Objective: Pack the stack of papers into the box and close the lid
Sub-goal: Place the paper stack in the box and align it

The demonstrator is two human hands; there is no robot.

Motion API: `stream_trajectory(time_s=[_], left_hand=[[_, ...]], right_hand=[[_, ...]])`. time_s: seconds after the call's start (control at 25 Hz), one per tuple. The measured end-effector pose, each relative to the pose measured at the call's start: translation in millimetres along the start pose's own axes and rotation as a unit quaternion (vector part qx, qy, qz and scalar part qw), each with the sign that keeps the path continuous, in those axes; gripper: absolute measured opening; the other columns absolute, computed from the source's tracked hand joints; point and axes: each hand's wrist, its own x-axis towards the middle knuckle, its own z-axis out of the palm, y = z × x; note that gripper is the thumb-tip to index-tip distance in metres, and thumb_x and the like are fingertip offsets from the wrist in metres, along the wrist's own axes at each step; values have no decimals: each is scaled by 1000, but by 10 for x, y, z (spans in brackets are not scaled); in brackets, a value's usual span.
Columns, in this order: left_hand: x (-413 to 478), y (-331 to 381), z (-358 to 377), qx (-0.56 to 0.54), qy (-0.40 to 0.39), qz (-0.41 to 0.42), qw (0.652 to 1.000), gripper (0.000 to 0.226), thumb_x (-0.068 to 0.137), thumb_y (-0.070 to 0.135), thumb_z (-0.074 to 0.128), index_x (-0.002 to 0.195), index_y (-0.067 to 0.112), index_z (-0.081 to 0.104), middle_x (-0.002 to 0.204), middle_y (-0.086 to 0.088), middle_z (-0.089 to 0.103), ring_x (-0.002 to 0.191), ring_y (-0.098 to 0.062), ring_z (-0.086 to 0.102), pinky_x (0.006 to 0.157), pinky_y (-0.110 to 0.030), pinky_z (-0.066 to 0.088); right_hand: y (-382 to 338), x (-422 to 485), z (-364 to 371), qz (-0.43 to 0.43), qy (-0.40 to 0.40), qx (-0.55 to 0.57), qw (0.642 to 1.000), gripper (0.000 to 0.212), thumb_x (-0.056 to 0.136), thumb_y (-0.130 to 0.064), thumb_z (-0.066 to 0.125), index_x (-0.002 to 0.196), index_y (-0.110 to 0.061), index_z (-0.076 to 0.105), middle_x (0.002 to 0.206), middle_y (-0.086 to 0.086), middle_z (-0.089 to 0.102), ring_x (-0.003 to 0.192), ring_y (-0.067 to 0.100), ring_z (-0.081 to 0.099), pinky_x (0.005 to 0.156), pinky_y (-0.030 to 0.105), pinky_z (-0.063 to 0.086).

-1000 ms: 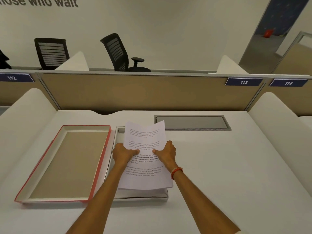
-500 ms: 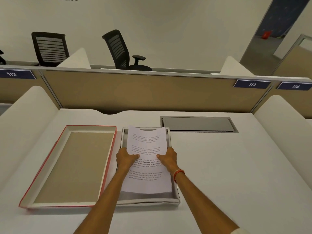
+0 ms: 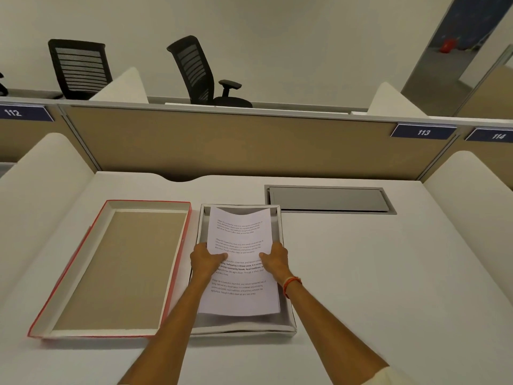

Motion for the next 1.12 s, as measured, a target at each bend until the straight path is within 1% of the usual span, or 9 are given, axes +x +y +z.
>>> stream_trajectory(time_s=[0.2,0.32,0.44,0.56,0.72,0.8,0.88,1.0,1.12], left_hand=[[29,-53,22,-6,-8,-8,1000,41,78,12,80,114,2,64,123,-19,69,103,-37,70,88,-49,59],[60,-68,48,-6,-10,-12,1000,43,79,13,80,116,2,62,124,-19,68,105,-37,70,91,-52,58],[83,-82,69,0,-10,-7,1000,43,79,14,79,116,2,61,124,-19,68,105,-38,70,91,-51,58],[91,-106,80,4,-10,-8,1000,44,79,15,80,117,2,61,124,-20,67,105,-38,69,91,-51,57],[95,-139,79,15,-12,0,1000,48,80,16,80,120,0,59,127,-21,66,109,-40,67,95,-53,55],[92,-155,76,17,-15,7,1000,50,80,16,79,122,0,58,128,-21,65,111,-40,66,96,-53,54],[82,-164,76,18,-13,14,1000,51,80,16,80,123,1,57,128,-21,65,112,-40,65,96,-51,54],[55,-166,90,17,0,23,1000,51,78,14,81,122,1,58,127,-21,65,113,-40,65,94,-49,54],[33,-162,95,17,6,29,999,49,78,13,81,121,2,59,126,-21,66,112,-39,65,92,-48,54]], right_hand=[[26,30,20,-1,1,-15,1000,21,93,-9,57,109,4,53,115,19,64,97,30,66,71,24,51],[51,52,27,-2,8,-20,1000,9,93,-8,57,96,-4,50,112,19,64,81,20,62,65,21,48],[81,75,20,-4,10,-27,1000,12,94,-8,56,91,-10,44,111,18,64,71,10,54,57,14,44],[114,84,27,-1,11,-32,999,12,94,-7,54,91,-10,43,111,18,64,65,8,52,63,18,47],[103,65,37,5,12,-32,999,7,95,-4,52,97,-7,46,114,18,63,88,24,64,72,24,51],[107,55,43,5,10,-31,999,9,94,-2,52,97,-7,45,115,19,62,97,29,65,74,24,52],[124,40,47,8,11,-25,1000,10,94,-2,53,101,-5,47,116,19,62,98,29,65,74,24,52],[155,5,60,5,20,0,1000,23,92,-4,57,114,-3,48,118,16,61,91,22,63,71,22,51],[179,-57,81,-11,31,25,999,31,89,-4,61,117,-6,47,119,15,61,98,24,64,75,24,53]])
